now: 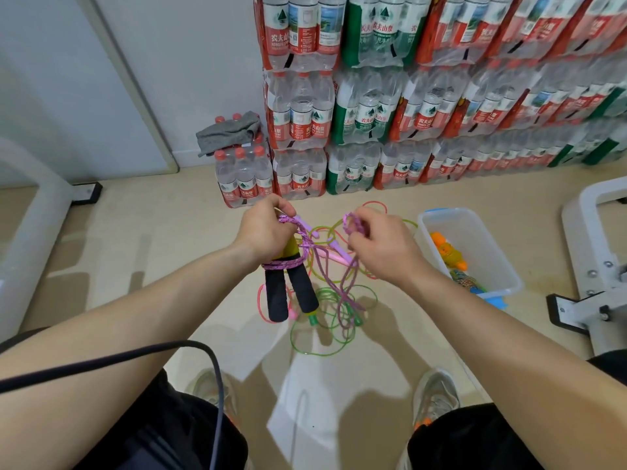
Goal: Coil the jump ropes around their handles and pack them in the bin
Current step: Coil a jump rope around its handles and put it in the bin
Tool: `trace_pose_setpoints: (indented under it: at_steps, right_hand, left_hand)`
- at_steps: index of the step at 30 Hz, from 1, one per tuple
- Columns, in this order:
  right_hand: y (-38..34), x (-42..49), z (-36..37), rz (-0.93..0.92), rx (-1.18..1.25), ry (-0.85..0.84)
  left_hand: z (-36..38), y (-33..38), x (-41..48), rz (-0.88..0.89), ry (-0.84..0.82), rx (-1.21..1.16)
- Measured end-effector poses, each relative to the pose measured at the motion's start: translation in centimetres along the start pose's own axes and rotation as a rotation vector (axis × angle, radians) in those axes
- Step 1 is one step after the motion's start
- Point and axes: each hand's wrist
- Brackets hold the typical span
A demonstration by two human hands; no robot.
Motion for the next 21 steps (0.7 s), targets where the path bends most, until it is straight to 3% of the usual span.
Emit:
trace_pose_setpoints:
  at_steps: [2, 5, 6, 10, 12, 16, 21]
  right_hand:
    - [0.5, 0.5, -1.0, 0.112, -0.113, -0.116]
    - [1.0, 0.2, -1.7, 0.336, -0.560, -0.520]
    - [1.2, 0.0, -1.6, 0.361, -0.625, -0.563]
    - [0.7, 0.5, -0.8, 0.170, -0.186, -0.337]
    - [0.2, 0.7, -0.3, 0.113, 0.031, -0.384]
    - [-0.2, 0.4, 0.3, 0.223, 0.466, -0.462]
    - [-0.1, 1.0, -0.6, 0.233, 0.295, -0.194]
  left_hand:
    - [-0.4, -0.1, 0.4, -0.046, 0.035, -0.068]
    - [-0.8, 0.1, 0.5, -0.072, 0.048, -0.163]
    - [-0.8, 0.2, 0.5, -0.061, 0.038, -0.184]
    - [-0.4, 1.4, -0.4, 0.018, -0.076, -0.261]
    - [-0.3, 2.0, -1.1, 0.059, -0.138, -0.306]
    - [-0.6, 2.1, -1.5, 0.084, -0.170, -0.342]
    - [-0.5, 0.9, -0.4, 0.007, -0.061, -0.303]
Point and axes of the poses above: each hand's wrist, its own x-axis towards the middle knuckle, its own z-axis out of the palm, y = z × x, and after that the axes turned 12 degrees about x, right-handed
